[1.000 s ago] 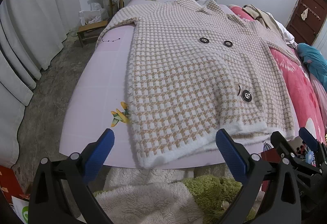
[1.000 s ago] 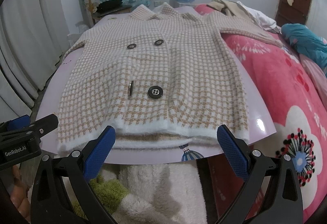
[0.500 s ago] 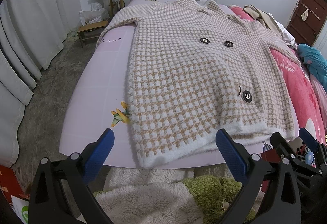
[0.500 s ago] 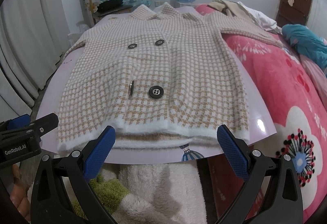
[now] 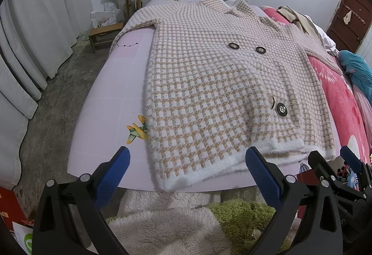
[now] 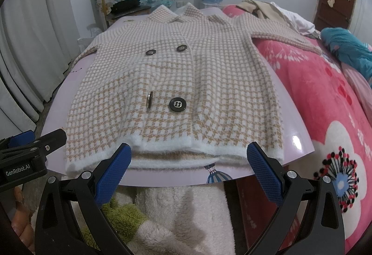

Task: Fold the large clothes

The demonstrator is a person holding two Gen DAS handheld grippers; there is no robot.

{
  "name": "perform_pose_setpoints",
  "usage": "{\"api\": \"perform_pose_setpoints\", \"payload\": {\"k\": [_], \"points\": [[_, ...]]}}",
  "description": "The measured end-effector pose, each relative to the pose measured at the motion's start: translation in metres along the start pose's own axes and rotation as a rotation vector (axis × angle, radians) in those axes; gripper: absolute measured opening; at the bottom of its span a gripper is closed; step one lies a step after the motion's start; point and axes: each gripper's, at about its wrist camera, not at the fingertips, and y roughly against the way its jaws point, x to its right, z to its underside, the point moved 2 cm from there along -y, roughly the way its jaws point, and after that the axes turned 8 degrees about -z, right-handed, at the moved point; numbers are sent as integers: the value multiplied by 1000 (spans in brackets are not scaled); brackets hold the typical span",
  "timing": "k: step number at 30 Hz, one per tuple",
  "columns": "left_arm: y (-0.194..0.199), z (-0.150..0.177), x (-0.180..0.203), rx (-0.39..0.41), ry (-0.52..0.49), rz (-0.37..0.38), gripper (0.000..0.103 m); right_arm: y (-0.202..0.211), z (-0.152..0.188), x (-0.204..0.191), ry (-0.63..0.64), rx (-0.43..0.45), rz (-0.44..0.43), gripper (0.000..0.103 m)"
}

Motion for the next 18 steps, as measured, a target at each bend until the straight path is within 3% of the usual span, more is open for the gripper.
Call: {"api": "perform_pose_setpoints", "payload": {"k": [18], "points": [[0, 0, 0, 1, -2, 1, 98, -1, -1, 0, 1, -1, 1, 95]]}}
